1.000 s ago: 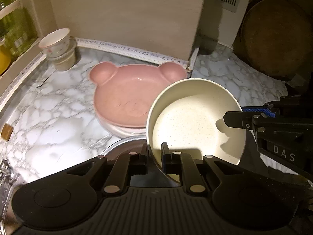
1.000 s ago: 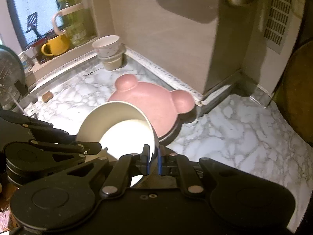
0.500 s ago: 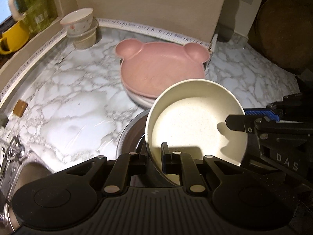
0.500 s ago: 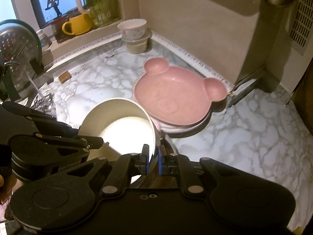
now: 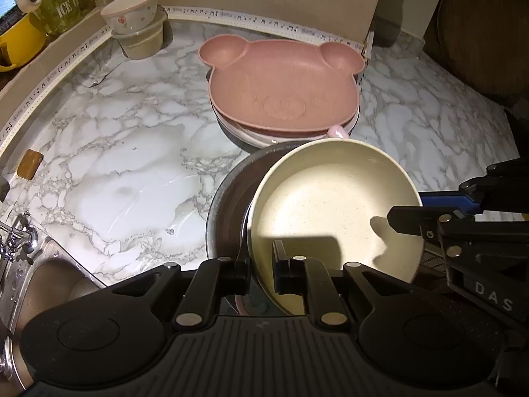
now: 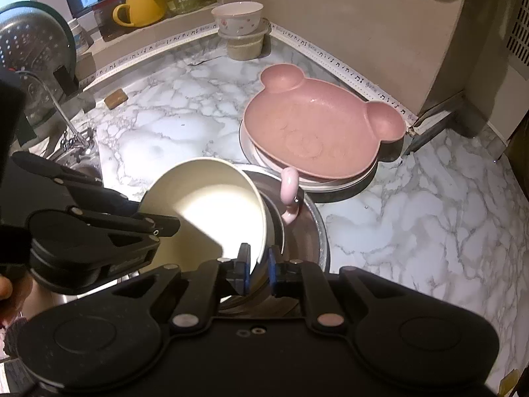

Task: Organize plates and bowls
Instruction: 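Lift the cream bowl with both grippers and carry it over the steel bowl, then lower the cream bowl into the small steel pot and open both grippers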

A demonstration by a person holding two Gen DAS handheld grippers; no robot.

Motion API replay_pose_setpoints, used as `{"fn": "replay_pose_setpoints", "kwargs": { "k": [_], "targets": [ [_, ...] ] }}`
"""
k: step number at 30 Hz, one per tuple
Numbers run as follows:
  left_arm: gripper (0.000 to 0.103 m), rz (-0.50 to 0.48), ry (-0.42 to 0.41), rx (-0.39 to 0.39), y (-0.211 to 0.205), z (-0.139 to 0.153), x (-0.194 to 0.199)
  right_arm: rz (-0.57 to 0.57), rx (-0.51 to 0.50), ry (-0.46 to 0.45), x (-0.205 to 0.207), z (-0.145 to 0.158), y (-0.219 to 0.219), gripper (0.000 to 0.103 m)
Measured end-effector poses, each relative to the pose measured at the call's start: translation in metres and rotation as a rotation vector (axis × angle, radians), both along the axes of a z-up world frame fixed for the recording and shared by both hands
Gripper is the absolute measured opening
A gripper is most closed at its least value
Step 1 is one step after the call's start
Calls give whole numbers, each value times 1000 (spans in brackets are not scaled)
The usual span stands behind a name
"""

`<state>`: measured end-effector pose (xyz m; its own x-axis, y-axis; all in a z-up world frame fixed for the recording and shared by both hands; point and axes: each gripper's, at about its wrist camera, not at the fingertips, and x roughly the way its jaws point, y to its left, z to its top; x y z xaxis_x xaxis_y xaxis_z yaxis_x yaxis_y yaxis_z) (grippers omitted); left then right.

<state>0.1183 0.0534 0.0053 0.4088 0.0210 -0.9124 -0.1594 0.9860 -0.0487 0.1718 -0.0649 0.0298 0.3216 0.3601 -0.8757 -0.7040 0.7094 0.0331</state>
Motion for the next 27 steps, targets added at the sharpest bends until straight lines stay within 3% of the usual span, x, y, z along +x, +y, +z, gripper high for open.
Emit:
{"fn": "replay_pose_setpoints", "kwargs": {
  "k": [17,27],
  "targets": [
    [12,-69,-38,86,-7,-7,2,1,-33,-1,0,-12,4,13],
    [12,-89,-52,116,-11,-8,4,-5,-27,5,4,-13,3,21]
  ]
}}
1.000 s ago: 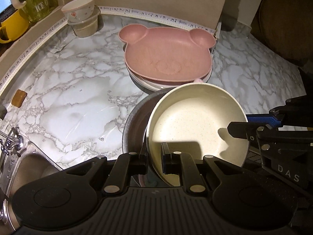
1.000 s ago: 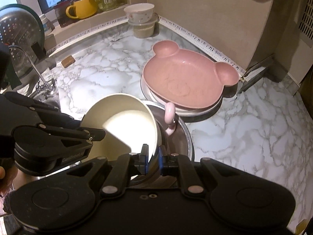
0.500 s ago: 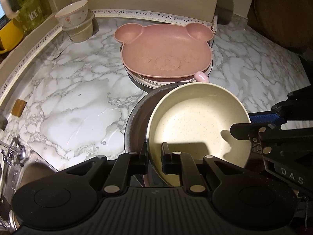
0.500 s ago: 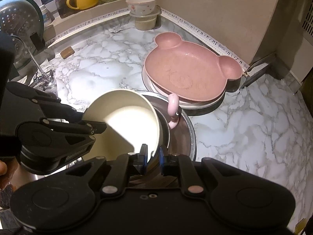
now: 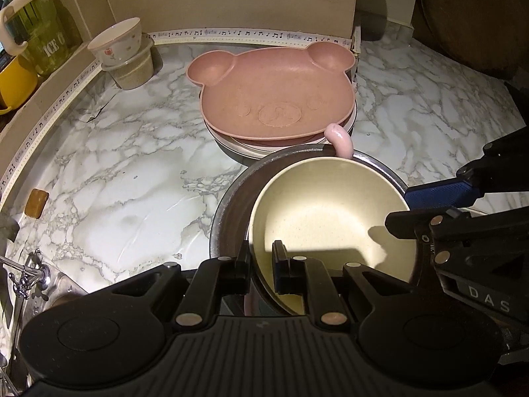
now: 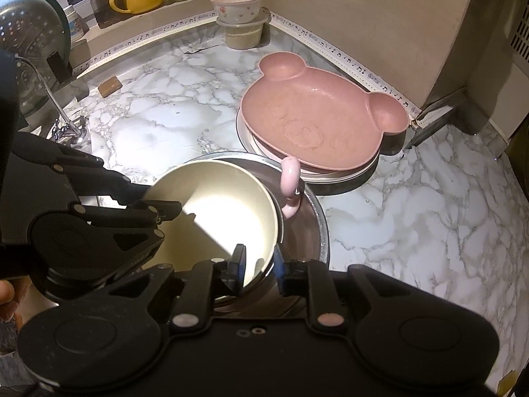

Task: Organize plates and bowls
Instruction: 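Lower the cream bowl into the small steel pot and open both grippers, then move both grippers to the rim of the large steel bowl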

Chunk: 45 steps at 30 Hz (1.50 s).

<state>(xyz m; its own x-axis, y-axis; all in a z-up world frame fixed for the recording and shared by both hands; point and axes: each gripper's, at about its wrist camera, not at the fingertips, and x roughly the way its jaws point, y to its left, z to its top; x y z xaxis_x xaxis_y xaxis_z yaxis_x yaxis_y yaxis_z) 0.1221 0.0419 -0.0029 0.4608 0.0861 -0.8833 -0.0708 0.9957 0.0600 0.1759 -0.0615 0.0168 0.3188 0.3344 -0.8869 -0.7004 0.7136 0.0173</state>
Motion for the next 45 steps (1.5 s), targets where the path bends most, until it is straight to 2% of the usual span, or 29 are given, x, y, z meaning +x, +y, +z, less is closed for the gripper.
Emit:
{"fn": "replay_pose_setpoints", "kwargs": {
  "k": [3,10,15,18,26,40,44,45],
  "targets": [
    [12,6,2,-25,5,1,0,-11,15,25,3,0,-2,27],
    [13,20,9,-75,12,2,-1,-16,51,46,5,5,-7,30],
    [19,30,15,-107,16,2,-3,-22,73,53,8,9,-11,33],
    [28,29,8,-121,19,3,-5,-26,82,57,10,10,-13,33],
    [29,22,-11,-128,20,15,-9,-21,110,59,12,18,-18,39],
    [29,31,-102,-118,28,49,2,-27,179,26,32,40,-29,47],
    [29,48,-125,-121,34,56,11,-29,207,14,43,44,-33,60],
    [29,54,-130,-119,36,57,14,-35,211,15,47,44,-34,60]
  ]
}}
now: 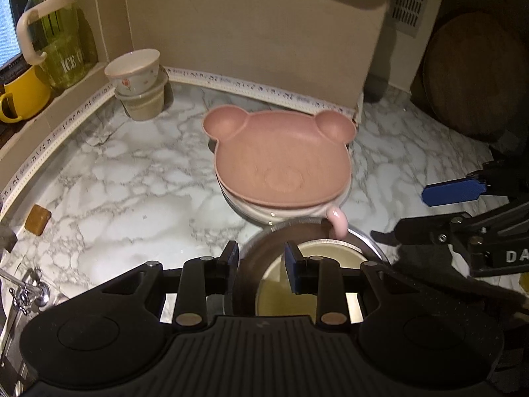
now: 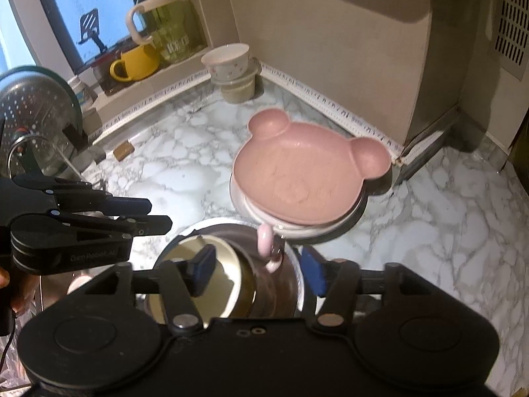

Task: Organize plates and bowls
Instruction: 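Move both grippers to the rim of the large steel bowl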

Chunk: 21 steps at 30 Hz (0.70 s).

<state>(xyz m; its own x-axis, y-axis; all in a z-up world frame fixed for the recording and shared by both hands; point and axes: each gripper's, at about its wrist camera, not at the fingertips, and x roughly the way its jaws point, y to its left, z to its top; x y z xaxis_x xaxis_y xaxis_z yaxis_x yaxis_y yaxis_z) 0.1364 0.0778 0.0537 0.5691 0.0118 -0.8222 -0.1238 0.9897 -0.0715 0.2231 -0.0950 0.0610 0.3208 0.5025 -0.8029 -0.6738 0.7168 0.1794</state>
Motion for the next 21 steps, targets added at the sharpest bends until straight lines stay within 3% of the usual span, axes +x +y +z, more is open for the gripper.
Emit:
{"fn": "replay_pose_setpoints", "kwargs": {
  "k": [13,15,17,21],
  "targets": [
    [30,46,-24,-14,23,-11,46,-40,4,-9,60,-17,-8,68],
    [39,53,-23,-16,26,-15,55,-53,2,-5,70,-22,-9,68],
    [74,76,-33,5,29,-19,65,-64,1,4,81,-28,-9,68],
    [75,97,-42,33,35,-28,85,-93,-6,27,101,-43,-10,68]
  ]
}}
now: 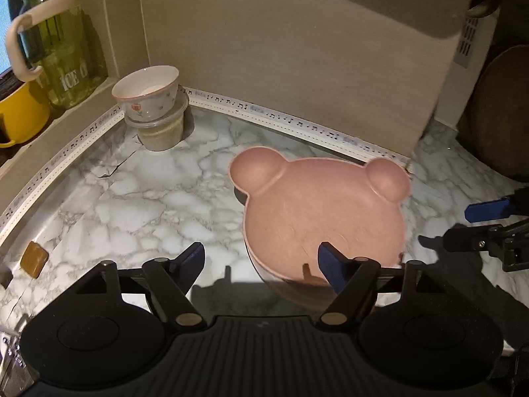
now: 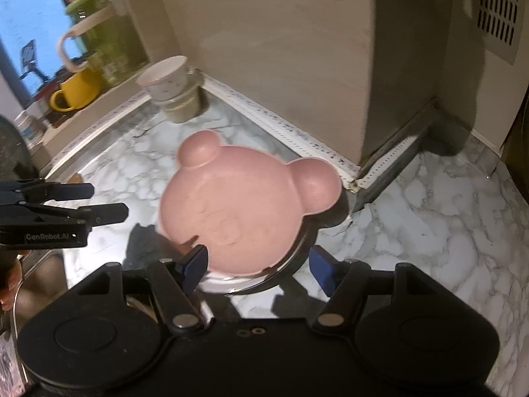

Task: Organize plates and bowls
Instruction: 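Move both grippers to the rim of the large steel bowl, then grip the steel bowl rim with both grippers and lift the nested stack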

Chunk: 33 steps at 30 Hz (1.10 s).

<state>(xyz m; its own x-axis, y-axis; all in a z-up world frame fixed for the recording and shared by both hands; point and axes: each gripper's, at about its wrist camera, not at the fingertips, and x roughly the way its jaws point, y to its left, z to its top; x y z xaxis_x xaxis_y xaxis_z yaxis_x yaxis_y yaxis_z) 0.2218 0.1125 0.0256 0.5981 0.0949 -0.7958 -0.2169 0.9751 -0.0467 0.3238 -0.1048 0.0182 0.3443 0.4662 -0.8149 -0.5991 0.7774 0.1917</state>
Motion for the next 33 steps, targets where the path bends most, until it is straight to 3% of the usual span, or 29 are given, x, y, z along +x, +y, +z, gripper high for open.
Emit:
{"fn": "replay_pose_setpoints", "kwargs": {
  "k": [8,22,33],
  "targets": [
    [75,33,55,-69,13,-23,17,31,-14,71,5,-21,-4,68],
    [74,49,163,-188,42,-53,-61,199,-54,208,-56,-50,-7,56],
    [40,24,153,-363,51,-63,-96,191,-49,282,-77,-68,-11,31]
  ]
}}
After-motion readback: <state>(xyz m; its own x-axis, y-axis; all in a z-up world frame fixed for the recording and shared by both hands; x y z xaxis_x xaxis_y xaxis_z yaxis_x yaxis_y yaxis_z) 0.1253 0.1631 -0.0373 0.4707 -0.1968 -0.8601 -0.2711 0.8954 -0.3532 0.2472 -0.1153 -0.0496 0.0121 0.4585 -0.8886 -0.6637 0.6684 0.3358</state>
